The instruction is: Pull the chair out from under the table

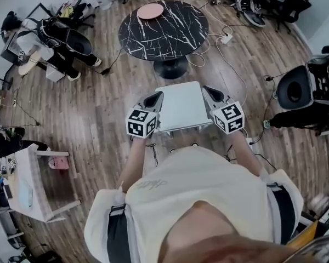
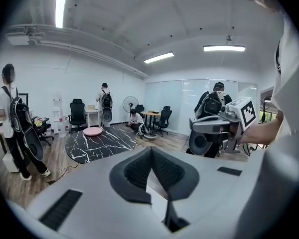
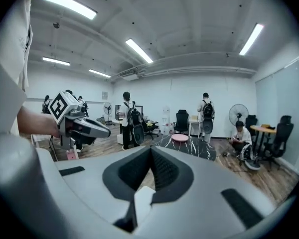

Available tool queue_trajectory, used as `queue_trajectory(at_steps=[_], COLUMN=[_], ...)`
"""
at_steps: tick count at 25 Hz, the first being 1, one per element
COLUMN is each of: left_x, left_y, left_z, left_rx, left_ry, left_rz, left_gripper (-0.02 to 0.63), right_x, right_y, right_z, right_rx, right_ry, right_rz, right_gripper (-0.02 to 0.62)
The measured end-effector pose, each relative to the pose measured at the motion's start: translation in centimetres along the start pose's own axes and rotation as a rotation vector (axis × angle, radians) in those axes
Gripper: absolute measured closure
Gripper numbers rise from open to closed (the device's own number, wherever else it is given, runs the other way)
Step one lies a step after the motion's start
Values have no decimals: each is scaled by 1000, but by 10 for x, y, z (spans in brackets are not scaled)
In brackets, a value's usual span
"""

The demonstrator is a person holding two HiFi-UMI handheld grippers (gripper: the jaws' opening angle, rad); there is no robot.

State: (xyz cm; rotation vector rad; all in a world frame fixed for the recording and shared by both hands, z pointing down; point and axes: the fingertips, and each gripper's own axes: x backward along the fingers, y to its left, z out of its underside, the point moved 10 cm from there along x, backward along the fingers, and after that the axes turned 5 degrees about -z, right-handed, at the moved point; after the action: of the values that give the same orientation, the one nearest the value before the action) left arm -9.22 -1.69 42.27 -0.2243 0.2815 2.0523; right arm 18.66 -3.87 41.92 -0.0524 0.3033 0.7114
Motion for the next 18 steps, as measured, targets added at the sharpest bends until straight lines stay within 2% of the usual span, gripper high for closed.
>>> queue_trajectory(at_steps=[4, 8, 13, 18], left_x=[6, 11, 18, 20], left_y=[4, 5, 3, 0], left_z=[-13, -18, -20, -22], left_rx=[-28, -82, -89, -104], left_ry=[-41, -59, -96, -96], left_rz=[-33, -84, -137, -146], left_gripper=[589, 589, 589, 589], right_x=[2, 3, 2, 3], right_y=[4, 10, 15, 16], right_z=[-24, -34, -31, -25], right_rx=[47, 26, 37, 29], right_ry=[-53, -79, -71, -62], right_rz=[-26, -32, -28, -33], right_gripper=[592, 592, 592, 591])
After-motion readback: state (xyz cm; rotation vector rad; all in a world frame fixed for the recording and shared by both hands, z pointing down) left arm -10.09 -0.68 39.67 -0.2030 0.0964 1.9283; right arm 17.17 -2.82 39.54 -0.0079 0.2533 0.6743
